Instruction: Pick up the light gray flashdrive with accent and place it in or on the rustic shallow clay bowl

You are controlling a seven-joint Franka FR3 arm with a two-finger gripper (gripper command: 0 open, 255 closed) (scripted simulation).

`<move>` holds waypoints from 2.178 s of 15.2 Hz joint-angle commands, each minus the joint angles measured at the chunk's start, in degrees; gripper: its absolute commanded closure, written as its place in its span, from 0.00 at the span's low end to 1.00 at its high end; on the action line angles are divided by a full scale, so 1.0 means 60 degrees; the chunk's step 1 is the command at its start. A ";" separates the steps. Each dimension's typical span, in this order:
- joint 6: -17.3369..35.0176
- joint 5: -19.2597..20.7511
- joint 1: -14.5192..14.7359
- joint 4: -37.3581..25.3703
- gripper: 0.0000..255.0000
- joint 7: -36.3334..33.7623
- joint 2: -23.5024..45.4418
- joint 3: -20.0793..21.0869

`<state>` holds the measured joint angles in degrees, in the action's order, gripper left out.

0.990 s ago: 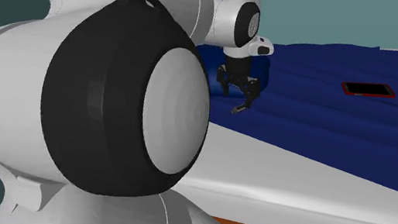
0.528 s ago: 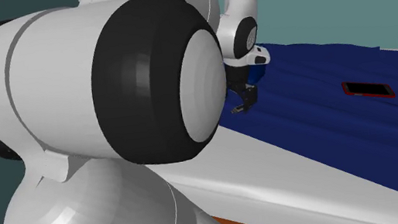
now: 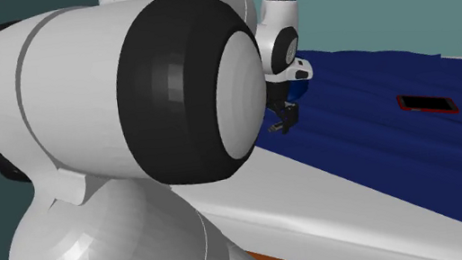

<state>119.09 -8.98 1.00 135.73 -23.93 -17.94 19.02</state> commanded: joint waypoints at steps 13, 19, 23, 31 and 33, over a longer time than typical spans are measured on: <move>-0.0270 0.0002 0.0008 -0.0177 1.00 0.0000 -0.0095 -0.0039; -0.0726 0.0119 -0.0126 -0.0798 0.00 -0.0486 0.0061 -0.0004; -0.0756 0.0299 -0.0305 -0.1261 0.00 -0.1224 0.0500 0.0113; -0.0016 0.0323 -0.0290 -0.0754 0.00 -0.1261 0.0740 0.0190; -0.0016 0.0323 -0.0290 -0.0754 0.00 -0.1261 0.0740 0.0190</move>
<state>118.94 -7.05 -0.75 131.19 -31.49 -13.56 20.13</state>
